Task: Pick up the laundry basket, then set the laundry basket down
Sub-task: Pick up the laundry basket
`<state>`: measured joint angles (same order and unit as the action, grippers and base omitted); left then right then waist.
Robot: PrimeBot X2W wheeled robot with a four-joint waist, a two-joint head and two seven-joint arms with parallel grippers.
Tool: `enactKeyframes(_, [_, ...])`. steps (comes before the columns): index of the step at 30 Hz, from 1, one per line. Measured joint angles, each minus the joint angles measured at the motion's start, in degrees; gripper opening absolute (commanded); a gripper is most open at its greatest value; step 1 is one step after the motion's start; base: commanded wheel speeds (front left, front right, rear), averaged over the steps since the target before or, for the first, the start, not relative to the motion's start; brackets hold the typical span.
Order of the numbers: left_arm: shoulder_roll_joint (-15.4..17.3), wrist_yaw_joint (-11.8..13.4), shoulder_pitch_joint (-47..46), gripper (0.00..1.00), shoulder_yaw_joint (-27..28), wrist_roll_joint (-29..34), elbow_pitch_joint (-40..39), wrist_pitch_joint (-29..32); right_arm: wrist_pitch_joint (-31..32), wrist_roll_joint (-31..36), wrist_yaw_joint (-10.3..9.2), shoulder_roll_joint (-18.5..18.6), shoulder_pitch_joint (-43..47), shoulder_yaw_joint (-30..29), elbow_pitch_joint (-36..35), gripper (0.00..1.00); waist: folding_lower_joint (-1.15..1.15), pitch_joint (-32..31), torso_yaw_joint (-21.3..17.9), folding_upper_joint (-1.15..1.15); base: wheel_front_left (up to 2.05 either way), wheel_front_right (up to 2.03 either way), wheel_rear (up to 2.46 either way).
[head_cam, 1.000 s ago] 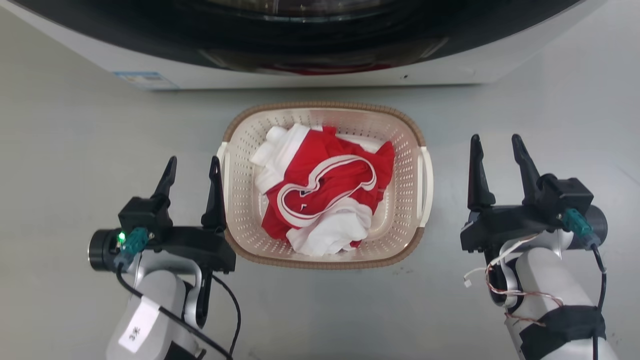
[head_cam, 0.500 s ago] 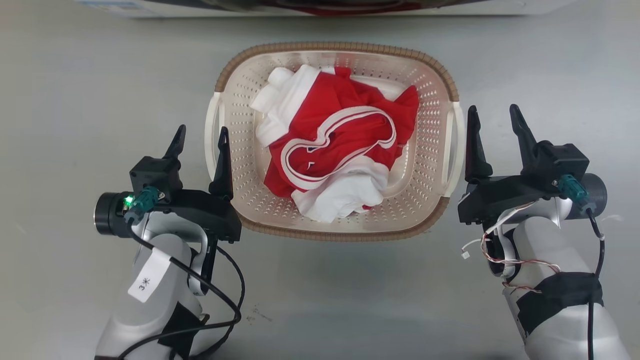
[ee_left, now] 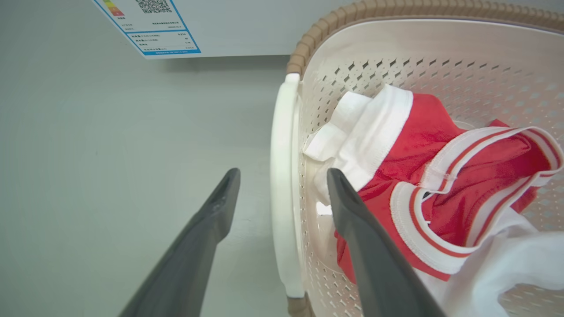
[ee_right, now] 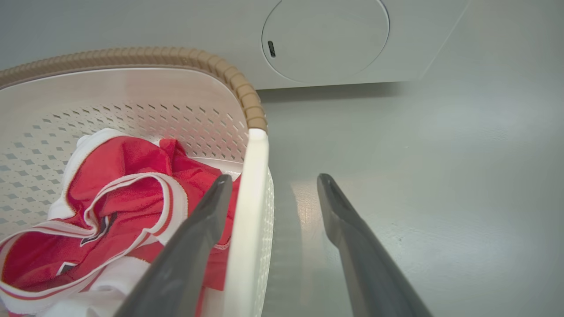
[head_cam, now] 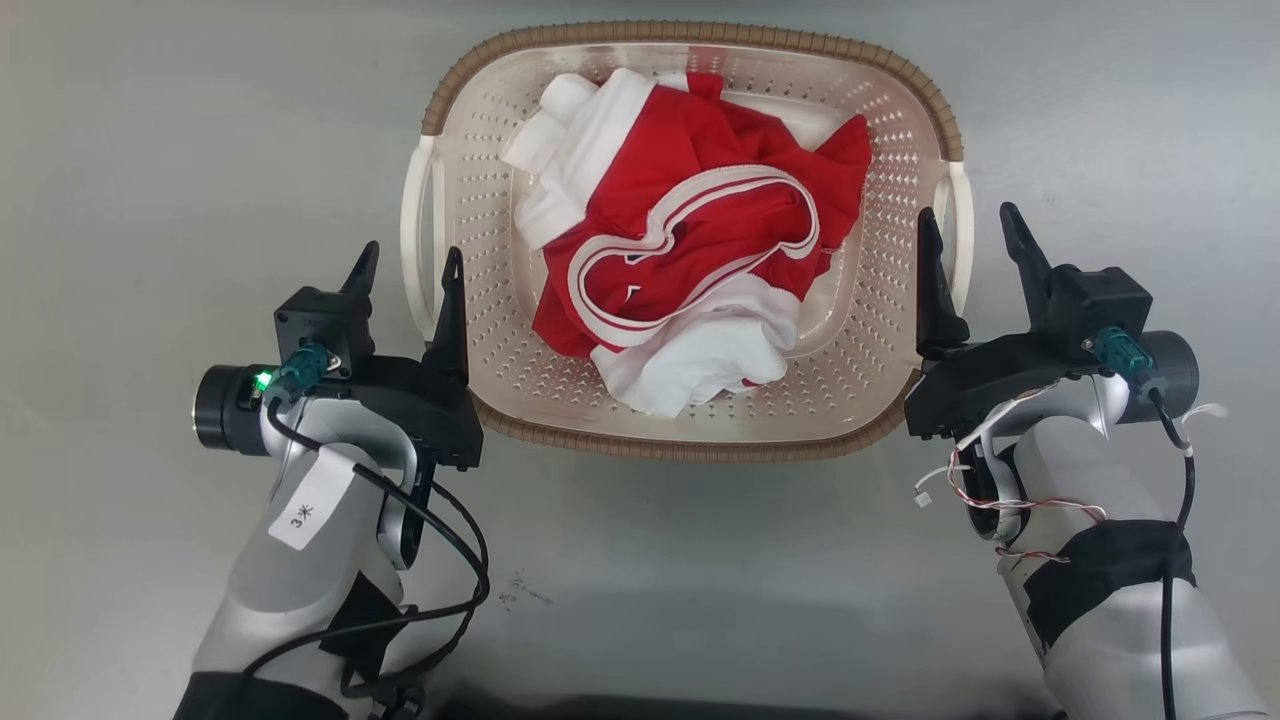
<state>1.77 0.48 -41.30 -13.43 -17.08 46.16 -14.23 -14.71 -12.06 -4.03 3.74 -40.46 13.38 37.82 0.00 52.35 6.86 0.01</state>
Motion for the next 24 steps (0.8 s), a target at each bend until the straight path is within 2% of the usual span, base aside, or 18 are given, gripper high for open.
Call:
enactKeyframes(17, [-0.18,-1.05,-5.05,1.0,-2.27,-1.64,6.49,-0.05,0.0,-1.32,0.08,0.05,-2.72,2.37,3.66,1.0,-0.01,3.24,0.67,-0.01,0.0,0.0,0.0])
enactKeyframes(18, [-0.18,-1.05,-5.39,1.0,-2.52,-1.86,6.76,-0.05,0.0,-1.65,0.08,0.07,-2.89,2.55,3.76,0.95,-0.01,3.32,0.68,-0.01,0.0,0.0,0.0])
enactKeyframes(19, [-0.18,-1.07,-5.69,1.0,-2.78,-2.33,6.94,-0.05,0.01,-1.83,0.08,0.07,-3.15,2.8,3.9,0.78,-0.01,3.41,0.68,-0.01,0.0,0.0,0.0])
enactKeyframes(20, [-0.18,-1.11,-5.92,1.0,-3.14,-2.83,7.17,-0.05,0.0,-2.03,0.08,0.07,-3.52,3.04,4.03,0.67,-0.01,3.5,0.68,-0.01,0.0,0.0,0.0])
enactKeyframes(21, [-0.19,-1.54,-6.16,1.0,-3.43,-3.09,7.47,-0.05,0.0,-2.11,0.08,0.07,-3.8,3.24,4.06,0.48,-0.01,3.58,0.68,0.0,0.0,0.0,0.0])
enactKeyframes(22, [-0.21,-1.53,-6.44,0.98,-3.68,-3.25,7.66,-0.05,0.0,-2.13,0.08,0.07,-3.92,3.42,4.11,0.44,-0.01,3.66,0.69,-0.01,0.0,0.0,0.0])
enactKeyframes(23, [-0.21,-1.55,-6.69,0.74,-3.89,-3.63,7.83,-0.05,0.0,-2.16,0.08,0.09,-3.93,3.65,4.17,0.38,-0.01,3.74,0.68,-0.01,0.0,0.0,0.0])
enactKeyframes(24, [-0.21,-1.56,-6.86,0.38,-4.13,-3.98,8.09,-0.05,-0.01,-2.37,0.08,0.12,-3.94,3.9,4.33,0.27,-0.01,3.8,0.67,-0.01,0.0,0.0,0.0])
